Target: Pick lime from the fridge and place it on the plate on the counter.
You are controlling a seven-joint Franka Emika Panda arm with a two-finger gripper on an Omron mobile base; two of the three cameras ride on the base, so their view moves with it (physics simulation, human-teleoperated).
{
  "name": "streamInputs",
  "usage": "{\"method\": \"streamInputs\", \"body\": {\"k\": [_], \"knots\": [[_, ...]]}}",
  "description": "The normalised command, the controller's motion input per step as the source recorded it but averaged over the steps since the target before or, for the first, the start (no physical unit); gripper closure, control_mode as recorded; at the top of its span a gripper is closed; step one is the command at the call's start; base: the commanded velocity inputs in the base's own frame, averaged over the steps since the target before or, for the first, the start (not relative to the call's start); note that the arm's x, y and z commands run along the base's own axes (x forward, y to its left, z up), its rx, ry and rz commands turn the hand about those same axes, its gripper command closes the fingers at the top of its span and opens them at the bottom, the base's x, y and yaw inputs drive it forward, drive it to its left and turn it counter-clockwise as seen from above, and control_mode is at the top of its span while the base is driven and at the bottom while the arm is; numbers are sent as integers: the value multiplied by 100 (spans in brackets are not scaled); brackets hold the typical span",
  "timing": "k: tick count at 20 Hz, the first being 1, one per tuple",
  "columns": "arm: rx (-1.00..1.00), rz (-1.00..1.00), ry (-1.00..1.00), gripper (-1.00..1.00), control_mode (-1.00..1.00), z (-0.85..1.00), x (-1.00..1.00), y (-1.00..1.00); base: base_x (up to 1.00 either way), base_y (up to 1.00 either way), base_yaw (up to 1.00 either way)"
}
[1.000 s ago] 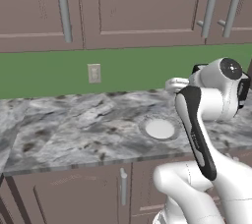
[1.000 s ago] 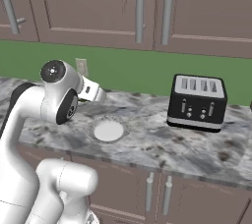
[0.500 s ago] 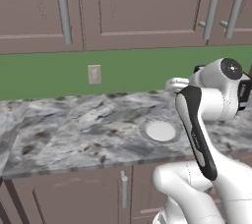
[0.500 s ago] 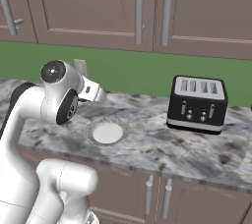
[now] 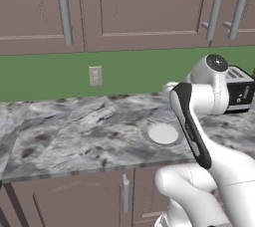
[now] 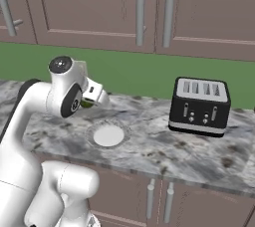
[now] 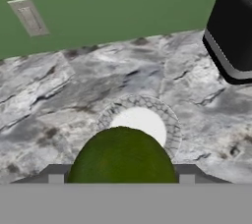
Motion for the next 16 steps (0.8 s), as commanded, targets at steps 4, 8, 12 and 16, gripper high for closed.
{"method": "streamInputs", "body": {"k": [4, 8, 12, 16], "knots": [[0, 0, 18, 100, -100, -41, 6, 0, 0, 0, 0], [0, 0, 7, 100, -100, -46, 0, 0, 0, 0, 0], [0, 0, 6, 100, -100, -48, 1, -7, 0, 0, 0], [0, 0, 3, 100, -100, -49, 7, -6, 0, 0, 0]]}}
